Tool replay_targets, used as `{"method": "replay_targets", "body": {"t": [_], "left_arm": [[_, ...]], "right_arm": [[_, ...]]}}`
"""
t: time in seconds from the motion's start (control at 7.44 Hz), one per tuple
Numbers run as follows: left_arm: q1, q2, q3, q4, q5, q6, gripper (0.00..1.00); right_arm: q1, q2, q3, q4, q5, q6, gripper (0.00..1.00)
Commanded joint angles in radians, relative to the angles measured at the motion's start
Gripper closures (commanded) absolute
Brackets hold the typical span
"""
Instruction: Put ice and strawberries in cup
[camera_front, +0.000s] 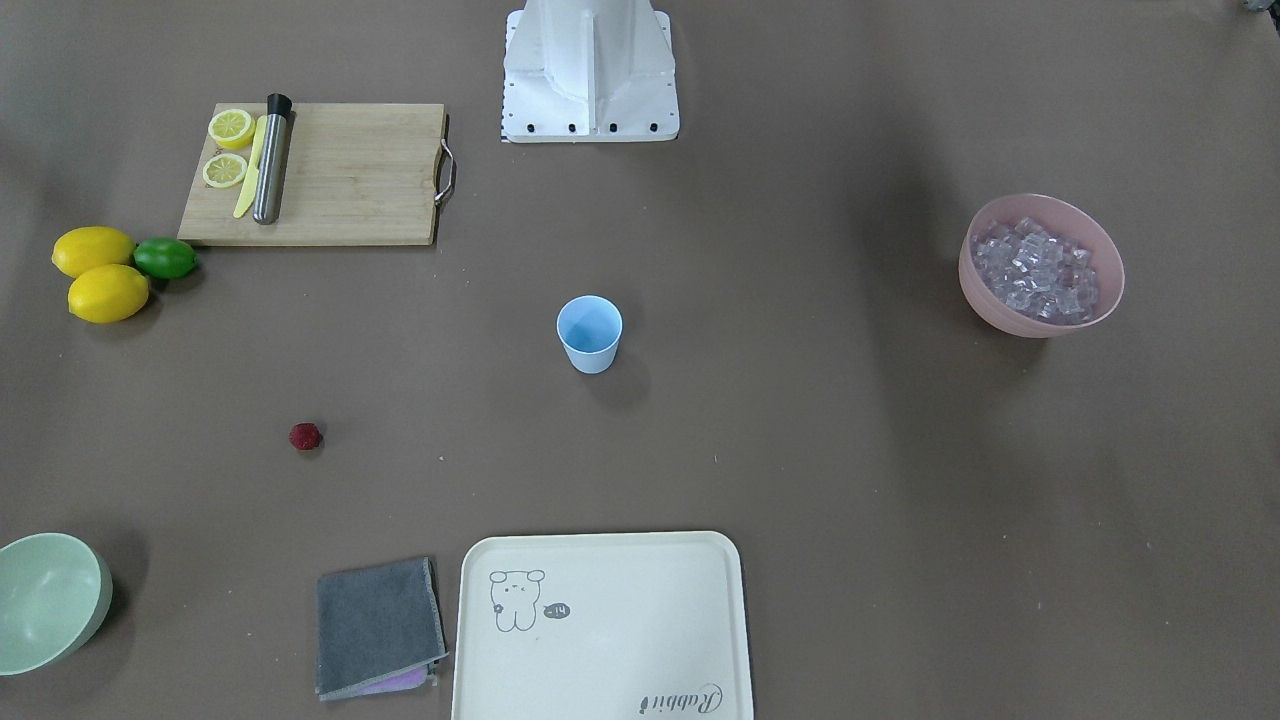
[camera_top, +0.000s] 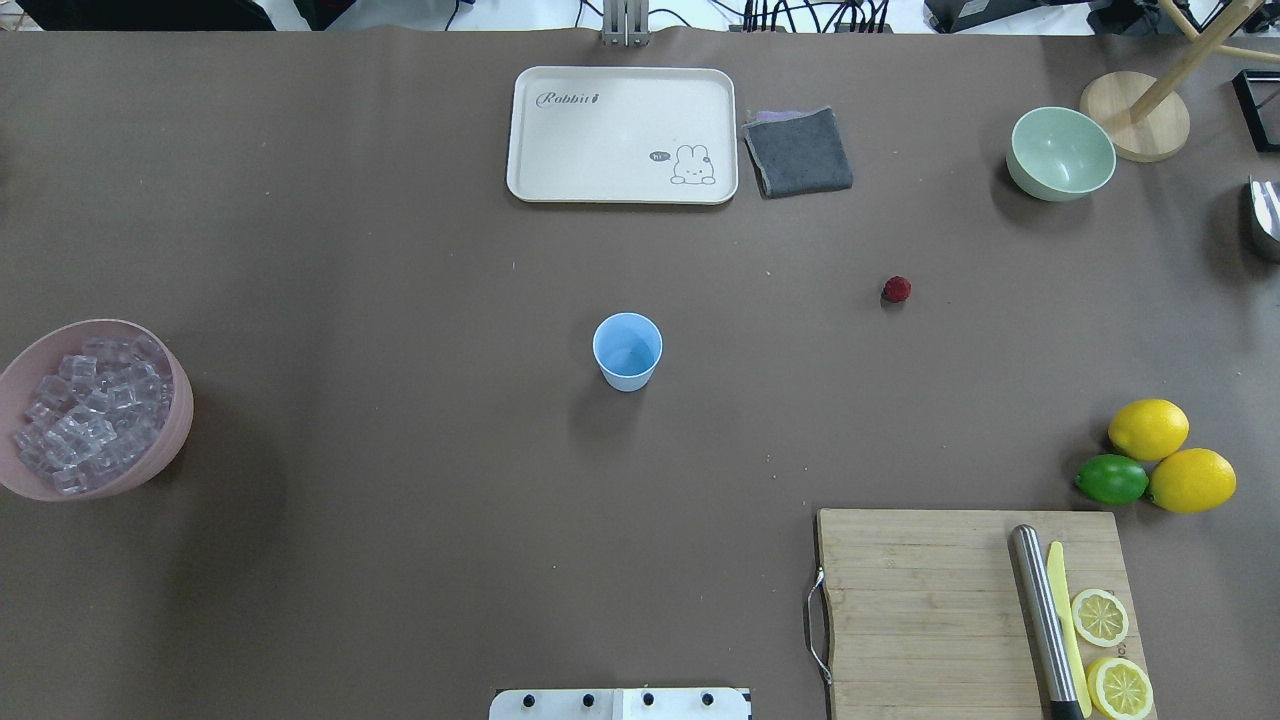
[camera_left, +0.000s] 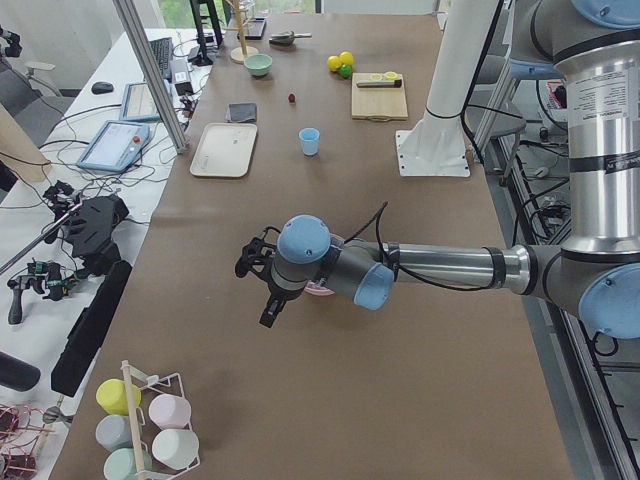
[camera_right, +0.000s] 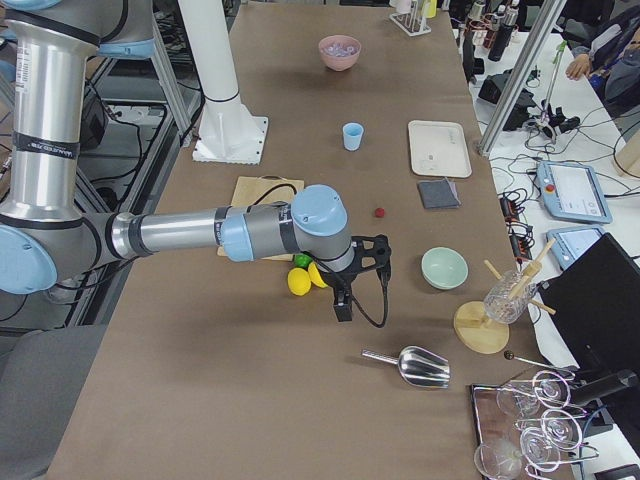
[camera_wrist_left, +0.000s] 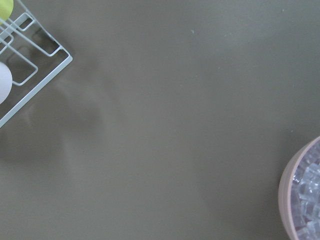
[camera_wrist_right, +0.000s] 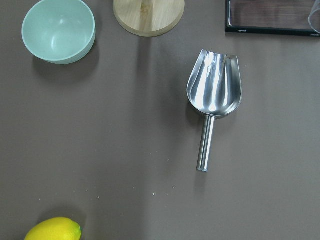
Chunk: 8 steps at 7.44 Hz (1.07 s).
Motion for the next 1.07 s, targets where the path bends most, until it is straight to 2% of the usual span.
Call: {"method": "replay_targets", "body": {"t": [0.0, 0.13, 0.4, 0.54, 0.81, 0.94], "left_arm": [[0.069, -0.009, -0.009, -0.066, 0.004, -0.190, 0.02], [0.122, -0.006, -0.018, -0.081, 0.024, -0.243, 0.01], [0.330, 0.049, -0.156, -0.085, 0.167, -0.550, 0.02], [0.395, 0.068, -0.190, -0.085, 0.218, -0.622, 0.02], [0.558, 0.097, -0.184, -0.156, 0.351, -0.754, 0.02], [0.606, 0.105, -0.180, -0.161, 0.370, -0.756, 0.02]], "right_arm": [[-0.008, 0.000, -0.017, 0.029, 0.041, 0.005, 0.00], [-0.012, 0.000, -0.019, 0.030, 0.041, 0.007, 0.00], [-0.012, -0.003, -0.020, 0.032, 0.043, 0.008, 0.00], [-0.012, -0.005, -0.020, 0.033, 0.043, 0.008, 0.00], [-0.012, -0.010, -0.020, 0.033, 0.043, 0.007, 0.00], [-0.012, -0.010, -0.020, 0.033, 0.043, 0.007, 0.00]]}}
